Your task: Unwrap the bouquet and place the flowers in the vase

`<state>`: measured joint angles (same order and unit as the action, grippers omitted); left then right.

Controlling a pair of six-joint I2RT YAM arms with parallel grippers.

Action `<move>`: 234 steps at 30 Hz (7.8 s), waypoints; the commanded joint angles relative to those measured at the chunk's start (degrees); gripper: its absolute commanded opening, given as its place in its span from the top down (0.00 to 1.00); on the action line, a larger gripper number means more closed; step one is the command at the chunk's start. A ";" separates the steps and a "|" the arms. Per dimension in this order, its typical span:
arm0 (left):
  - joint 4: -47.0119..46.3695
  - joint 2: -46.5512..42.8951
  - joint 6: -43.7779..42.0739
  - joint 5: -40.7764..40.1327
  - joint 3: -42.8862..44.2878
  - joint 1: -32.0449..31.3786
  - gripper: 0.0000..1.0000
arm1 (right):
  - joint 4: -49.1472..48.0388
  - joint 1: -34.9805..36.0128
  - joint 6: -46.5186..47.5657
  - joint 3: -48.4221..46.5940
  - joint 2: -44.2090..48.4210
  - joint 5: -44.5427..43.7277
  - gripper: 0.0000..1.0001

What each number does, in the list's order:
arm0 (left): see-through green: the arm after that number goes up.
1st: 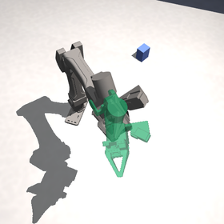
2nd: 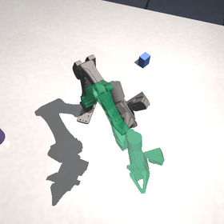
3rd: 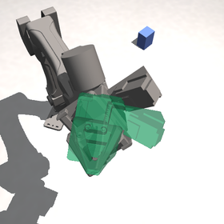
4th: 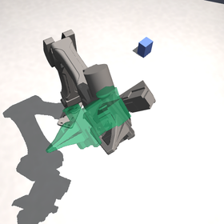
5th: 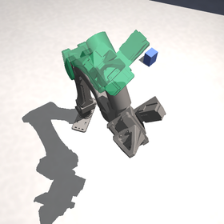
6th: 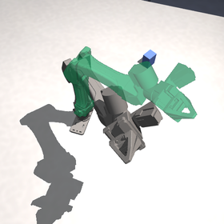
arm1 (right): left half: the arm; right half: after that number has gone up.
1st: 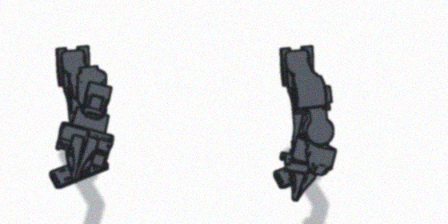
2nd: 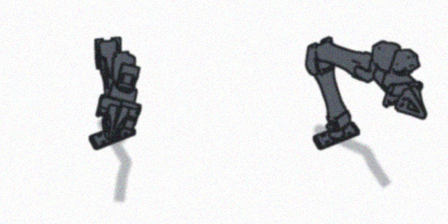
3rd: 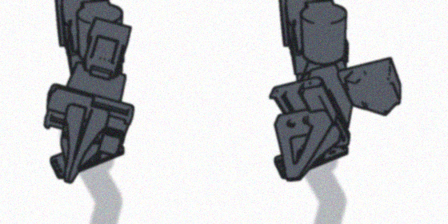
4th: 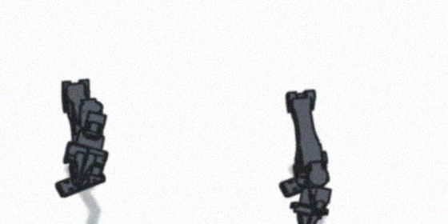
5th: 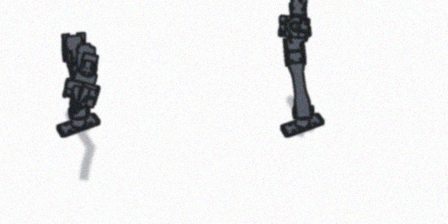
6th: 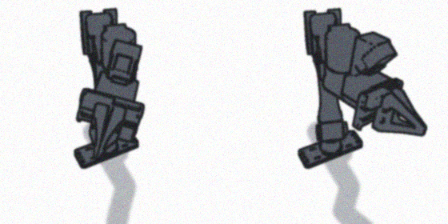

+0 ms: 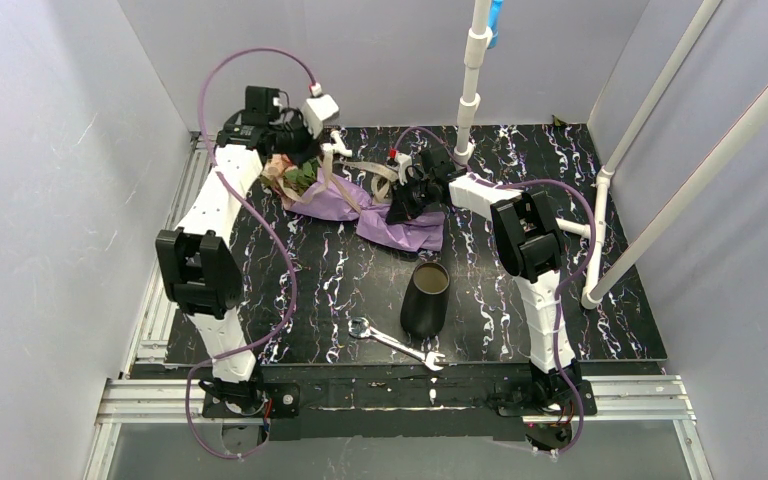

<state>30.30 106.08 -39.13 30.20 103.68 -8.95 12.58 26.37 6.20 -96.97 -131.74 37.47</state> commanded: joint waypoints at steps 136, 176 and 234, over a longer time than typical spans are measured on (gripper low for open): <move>-28.77 -28.61 50.56 7.77 -14.28 8.07 0.02 | -42.82 3.45 -36.24 -39.74 8.84 -5.38 0.99; -52.78 -6.61 46.03 -11.71 -11.19 -11.08 0.89 | -40.17 4.30 -42.23 -32.05 10.13 -16.28 0.99; 7.97 -38.87 17.69 -32.32 -39.86 20.46 1.00 | -12.94 6.75 13.14 7.05 33.52 5.08 0.02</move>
<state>40.34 67.66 -13.58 -2.48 66.74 7.16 -5.43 33.12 14.39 -87.94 -98.61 43.62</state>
